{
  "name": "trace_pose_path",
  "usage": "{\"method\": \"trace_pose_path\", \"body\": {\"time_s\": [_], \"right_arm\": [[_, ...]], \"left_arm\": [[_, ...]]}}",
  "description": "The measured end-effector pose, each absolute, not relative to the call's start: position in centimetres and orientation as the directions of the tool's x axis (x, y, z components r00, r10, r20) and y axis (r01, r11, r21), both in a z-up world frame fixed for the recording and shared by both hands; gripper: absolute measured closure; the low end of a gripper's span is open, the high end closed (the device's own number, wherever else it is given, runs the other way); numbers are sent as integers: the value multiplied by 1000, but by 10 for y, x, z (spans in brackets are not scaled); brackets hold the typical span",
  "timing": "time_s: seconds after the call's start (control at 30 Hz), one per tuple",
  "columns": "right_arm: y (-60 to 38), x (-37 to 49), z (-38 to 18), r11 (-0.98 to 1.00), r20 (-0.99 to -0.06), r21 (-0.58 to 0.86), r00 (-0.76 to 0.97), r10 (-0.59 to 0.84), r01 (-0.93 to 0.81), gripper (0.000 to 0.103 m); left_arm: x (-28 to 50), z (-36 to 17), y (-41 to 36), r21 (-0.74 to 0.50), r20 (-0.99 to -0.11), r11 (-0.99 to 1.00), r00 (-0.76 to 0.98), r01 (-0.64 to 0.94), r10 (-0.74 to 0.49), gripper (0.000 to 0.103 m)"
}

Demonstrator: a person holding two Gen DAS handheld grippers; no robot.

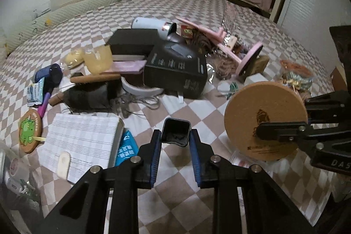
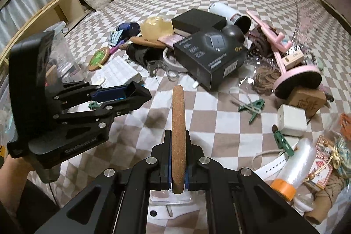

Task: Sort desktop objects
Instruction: 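Carry the coaster and black cup with both tools over the clear bin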

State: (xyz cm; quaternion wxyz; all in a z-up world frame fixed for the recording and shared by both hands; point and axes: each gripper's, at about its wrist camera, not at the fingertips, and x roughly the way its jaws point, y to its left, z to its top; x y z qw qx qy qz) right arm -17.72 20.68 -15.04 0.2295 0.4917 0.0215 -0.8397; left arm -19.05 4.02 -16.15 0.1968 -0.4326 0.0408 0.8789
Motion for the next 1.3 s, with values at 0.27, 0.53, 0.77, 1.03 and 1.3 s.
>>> {"method": "trace_pose_path", "body": {"time_s": [0.27, 0.53, 0.77, 1.03, 1.3], "right_arm": [[195, -179, -131, -899, -821, 144, -458, -341, 413, 94], [191, -177, -100, -910, -796, 93, -519, -312, 404, 94], [174, -166, -59, -912, -755, 9, -595, -275, 409, 94], [143, -150, -8, -901, -690, -28, -661, -296, 433, 94], [109, -128, 38, -886, -628, -27, -698, -346, 463, 94]], "left_arm": [[-185, -140, 29, -74, -781, -946, -571, -315, 251, 78], [-170, -113, 18, -28, -766, -962, -613, -270, 195, 78], [-152, -77, -1, 5, -726, -973, -670, -230, 154, 78], [-121, -18, -38, 38, -657, -987, -748, -158, 95, 77], [-82, 39, -79, 74, -583, -994, -812, -85, 26, 77]]}}
